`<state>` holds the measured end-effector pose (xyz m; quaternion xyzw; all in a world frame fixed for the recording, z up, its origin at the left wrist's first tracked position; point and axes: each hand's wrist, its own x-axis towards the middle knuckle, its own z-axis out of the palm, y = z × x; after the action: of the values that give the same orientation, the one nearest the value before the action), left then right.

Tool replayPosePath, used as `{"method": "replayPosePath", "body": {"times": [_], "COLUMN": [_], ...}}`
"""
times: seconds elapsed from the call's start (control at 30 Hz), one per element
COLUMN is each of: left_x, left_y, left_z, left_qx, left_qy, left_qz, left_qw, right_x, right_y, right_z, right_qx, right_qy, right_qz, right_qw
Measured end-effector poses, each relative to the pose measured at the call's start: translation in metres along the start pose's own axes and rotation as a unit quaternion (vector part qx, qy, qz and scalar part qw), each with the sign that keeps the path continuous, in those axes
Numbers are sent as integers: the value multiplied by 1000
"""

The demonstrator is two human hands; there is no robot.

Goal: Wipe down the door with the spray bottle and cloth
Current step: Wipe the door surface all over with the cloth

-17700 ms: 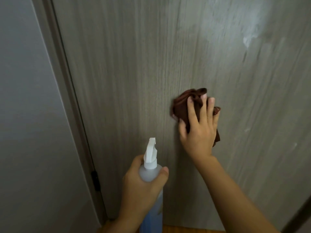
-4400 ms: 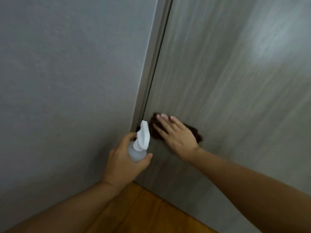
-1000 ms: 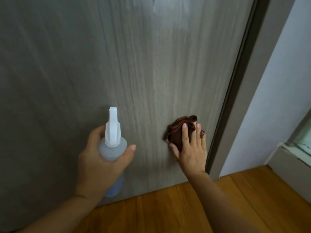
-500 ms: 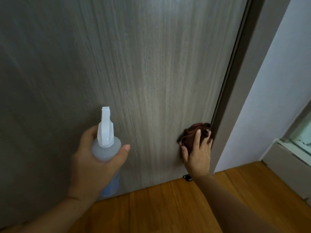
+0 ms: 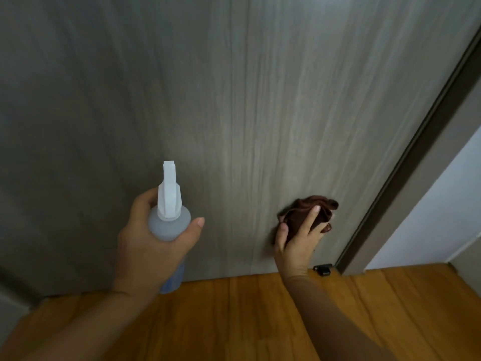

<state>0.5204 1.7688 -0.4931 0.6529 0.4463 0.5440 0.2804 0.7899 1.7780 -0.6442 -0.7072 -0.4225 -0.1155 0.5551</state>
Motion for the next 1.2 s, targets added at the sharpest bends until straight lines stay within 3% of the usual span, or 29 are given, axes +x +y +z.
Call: {"method": "replayPosePath", "body": {"times": [0.4,0.77,0.9,1.2], "left_x": [-8,-17,-29,-48], "left_y": [-37,-79,-103,-136], "left_z": [-66,-143,-172,-225], "left_qx": [8,11,41,47], "left_qy": [55,121,159,197], "left_qz": [-42,-96,-107,-148], "left_qw": [998,988,981,968], "right_x": [-43,-92,-117,-181], "right_y": [-93,-180,-217,-295], "right_z": [61,119,144,212], "right_qx": [-4,5,18,49], "right_qy": [16,12,13,-45], "right_qz": [-131,-126,-163,-191], "right_qw": [991,992,986,979]}}
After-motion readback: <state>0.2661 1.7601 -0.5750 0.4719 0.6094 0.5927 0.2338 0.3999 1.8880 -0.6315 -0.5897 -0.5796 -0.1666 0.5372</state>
